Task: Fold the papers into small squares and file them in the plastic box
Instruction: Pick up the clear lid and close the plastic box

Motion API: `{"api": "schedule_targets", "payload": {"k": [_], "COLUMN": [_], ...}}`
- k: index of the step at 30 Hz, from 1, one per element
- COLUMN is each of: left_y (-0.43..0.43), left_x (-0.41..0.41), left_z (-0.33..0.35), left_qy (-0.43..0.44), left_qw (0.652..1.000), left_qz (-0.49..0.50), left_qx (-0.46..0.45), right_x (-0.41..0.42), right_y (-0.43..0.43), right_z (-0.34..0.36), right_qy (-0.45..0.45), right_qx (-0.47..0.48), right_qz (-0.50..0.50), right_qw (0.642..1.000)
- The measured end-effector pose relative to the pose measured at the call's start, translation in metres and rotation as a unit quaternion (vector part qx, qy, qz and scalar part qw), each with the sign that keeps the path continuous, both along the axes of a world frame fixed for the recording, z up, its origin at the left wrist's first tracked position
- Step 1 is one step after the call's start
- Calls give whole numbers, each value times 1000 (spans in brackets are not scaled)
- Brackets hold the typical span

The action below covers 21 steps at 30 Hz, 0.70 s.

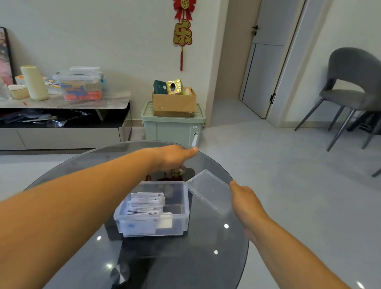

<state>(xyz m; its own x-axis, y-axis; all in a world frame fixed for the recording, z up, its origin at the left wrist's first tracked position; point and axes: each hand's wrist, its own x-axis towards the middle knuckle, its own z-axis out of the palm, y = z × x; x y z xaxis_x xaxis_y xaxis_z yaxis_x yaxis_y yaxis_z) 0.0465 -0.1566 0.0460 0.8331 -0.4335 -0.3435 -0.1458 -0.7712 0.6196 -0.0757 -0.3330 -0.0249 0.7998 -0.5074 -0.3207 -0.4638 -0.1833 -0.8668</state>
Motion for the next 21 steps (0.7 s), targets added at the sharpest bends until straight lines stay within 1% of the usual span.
{"api": "schedule_targets", "payload": {"k": [2,5,8,11,14,17,19,21], "left_y": [-16,-35,-40,-36,-24,2,27,55], "left_x": [13,22,25,28,19,-1,-17,-40], "left_z": [-5,-17,-29,-36,-26,-6,2,5], "left_qy": [52,106,113,107,48,-48,-124,-157], "left_qw": [999,994,993,994,993,986,977,969], "left_qz": [-8,-24,-27,0,40,69,101,129], "left_qx": [9,11,7,-39,-105,-142,-144,-140], "right_x": [3,6,8,7,9,11,6,-2], "right_y": [-4,-6,-8,-6,-2,11,25,41], "right_z": [-6,-7,-6,4,14,30,42,52], "right_qy": [4,3,-20,-67,-128,-191,-215,-230], "right_qx": [-1,14,35,76,74,49,18,-3], "right_qz": [-12,-9,-5,-1,15,55,96,130], "right_qw": [1000,1000,999,995,989,979,972,964]}}
